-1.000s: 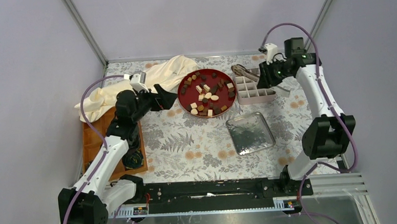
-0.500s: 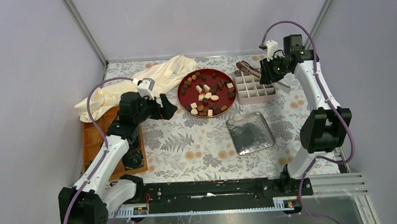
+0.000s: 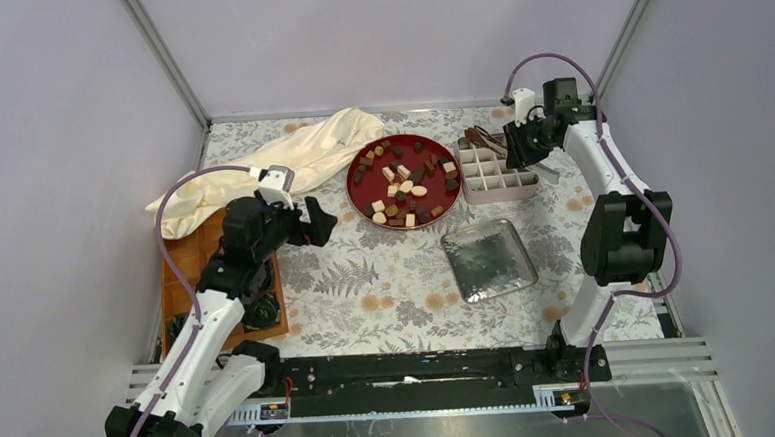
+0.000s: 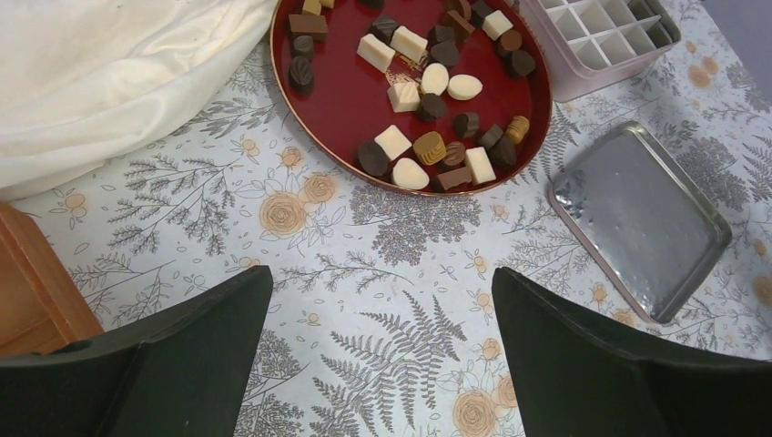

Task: Pack the chocolate
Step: Place the fake chocolate in the packing box.

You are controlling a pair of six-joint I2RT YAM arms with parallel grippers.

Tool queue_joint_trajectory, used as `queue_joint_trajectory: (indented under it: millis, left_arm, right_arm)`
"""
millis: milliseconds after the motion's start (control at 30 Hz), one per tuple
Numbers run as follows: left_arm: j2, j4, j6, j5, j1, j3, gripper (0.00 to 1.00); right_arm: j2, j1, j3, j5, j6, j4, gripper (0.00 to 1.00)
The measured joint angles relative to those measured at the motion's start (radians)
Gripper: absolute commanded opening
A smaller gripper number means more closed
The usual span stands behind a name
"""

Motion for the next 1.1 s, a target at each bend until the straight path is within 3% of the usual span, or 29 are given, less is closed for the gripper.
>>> queue_joint_trajectory:
  millis: [300, 567, 1100]
  left_arm:
    - [0.0, -0.003, 0.007, -0.012, -0.001, 0.0, 0.99]
    - [0.0, -0.003, 0.006, -0.004, -0.001, 0.0, 0.99]
    - [0.0, -0.003, 0.006, 0.011, -0.001, 0.0, 0.99]
  right_arm:
    - [0.117, 0.001, 0.05, 0.028, -0.008, 0.011, 0.09]
    - [0.12, 0.023, 0.058, 0.045, -0.014, 0.011, 0.13]
    - [0.134, 0.045, 0.069, 0.078, -0.014, 0.012, 0.38]
